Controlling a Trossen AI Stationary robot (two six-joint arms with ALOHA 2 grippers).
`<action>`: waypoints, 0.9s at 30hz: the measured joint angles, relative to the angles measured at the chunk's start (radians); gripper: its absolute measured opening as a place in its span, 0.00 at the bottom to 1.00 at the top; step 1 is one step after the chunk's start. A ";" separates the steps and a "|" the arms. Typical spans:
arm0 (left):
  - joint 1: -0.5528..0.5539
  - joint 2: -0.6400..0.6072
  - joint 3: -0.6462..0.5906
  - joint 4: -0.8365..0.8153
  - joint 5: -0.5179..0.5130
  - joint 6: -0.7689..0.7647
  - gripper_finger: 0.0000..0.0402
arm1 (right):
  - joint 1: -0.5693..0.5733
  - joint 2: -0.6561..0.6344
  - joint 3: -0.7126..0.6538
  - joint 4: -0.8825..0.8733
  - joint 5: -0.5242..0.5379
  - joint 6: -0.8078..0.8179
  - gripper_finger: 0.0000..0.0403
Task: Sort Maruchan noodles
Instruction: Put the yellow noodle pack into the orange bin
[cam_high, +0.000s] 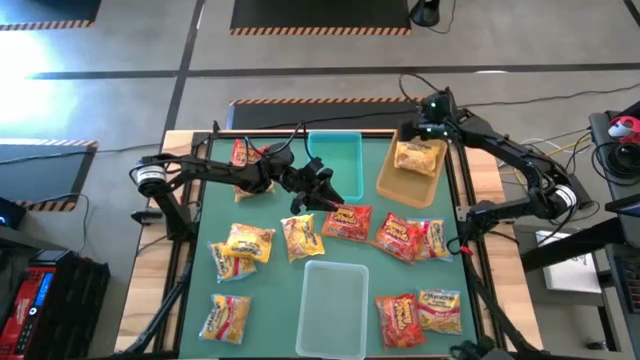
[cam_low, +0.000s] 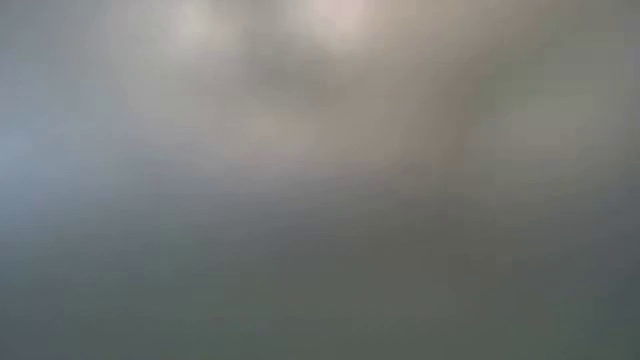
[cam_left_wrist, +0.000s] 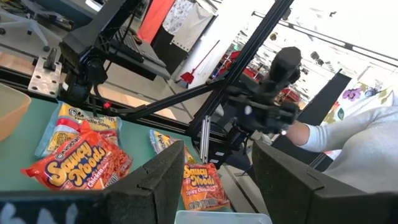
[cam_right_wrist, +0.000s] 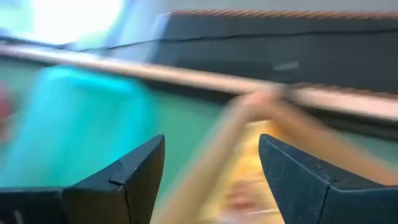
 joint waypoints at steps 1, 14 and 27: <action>0.000 0.000 0.000 0.000 0.000 0.002 0.43 | 0.021 0.000 0.010 0.000 -0.024 0.004 0.60; 0.000 0.000 -0.012 0.001 0.145 -0.062 0.43 | 0.417 -0.024 0.073 -0.030 -0.029 0.052 0.58; 0.010 0.000 -0.039 -0.015 0.355 -0.169 0.42 | 0.758 -0.168 0.071 -0.280 -0.030 0.226 0.58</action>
